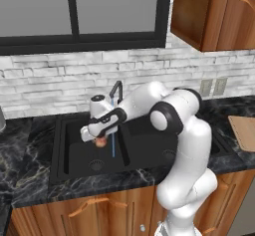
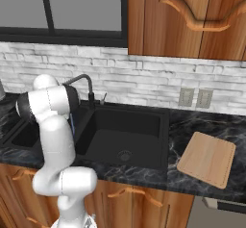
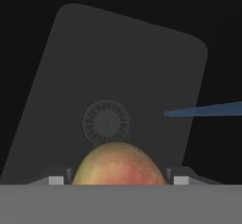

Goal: Pick the peach from the sink and place it on the cutting board to airdry. Then turn off the sink faucet.

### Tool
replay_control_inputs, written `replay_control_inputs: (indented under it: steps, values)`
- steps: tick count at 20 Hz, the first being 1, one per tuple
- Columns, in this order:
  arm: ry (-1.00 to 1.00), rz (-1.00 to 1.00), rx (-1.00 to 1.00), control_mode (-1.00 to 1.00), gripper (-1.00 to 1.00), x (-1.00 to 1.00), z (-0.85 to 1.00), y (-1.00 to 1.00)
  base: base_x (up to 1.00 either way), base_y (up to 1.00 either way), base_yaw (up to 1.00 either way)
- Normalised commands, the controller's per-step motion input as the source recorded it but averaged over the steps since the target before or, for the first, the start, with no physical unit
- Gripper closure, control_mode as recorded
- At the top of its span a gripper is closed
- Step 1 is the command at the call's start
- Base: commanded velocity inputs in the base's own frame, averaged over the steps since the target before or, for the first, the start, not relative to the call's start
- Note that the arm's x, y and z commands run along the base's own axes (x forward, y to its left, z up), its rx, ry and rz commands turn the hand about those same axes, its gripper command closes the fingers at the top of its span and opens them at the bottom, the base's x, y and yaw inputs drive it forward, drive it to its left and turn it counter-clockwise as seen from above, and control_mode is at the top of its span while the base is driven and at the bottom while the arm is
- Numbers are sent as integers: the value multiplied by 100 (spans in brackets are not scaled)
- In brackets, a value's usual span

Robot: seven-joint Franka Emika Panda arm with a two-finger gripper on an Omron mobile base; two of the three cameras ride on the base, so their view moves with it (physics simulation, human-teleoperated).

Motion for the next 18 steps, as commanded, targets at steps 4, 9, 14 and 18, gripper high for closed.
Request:
replay_control_inputs:
  steps: [4, 9, 14, 18]
  values:
    - [-1, 0, 3, -100, 100, -28, 65, 0, 0, 0, 0]
    - [-4, -2, 4, -100, 100, -36, 40, -5, 0, 0, 0]
    - [-3, -1, 10, -100, 100, -51, 54, -1, 0, 0, 0]
    - [-4, 0, 10, -100, 100, -52, 64, 0, 0, 0, 0]
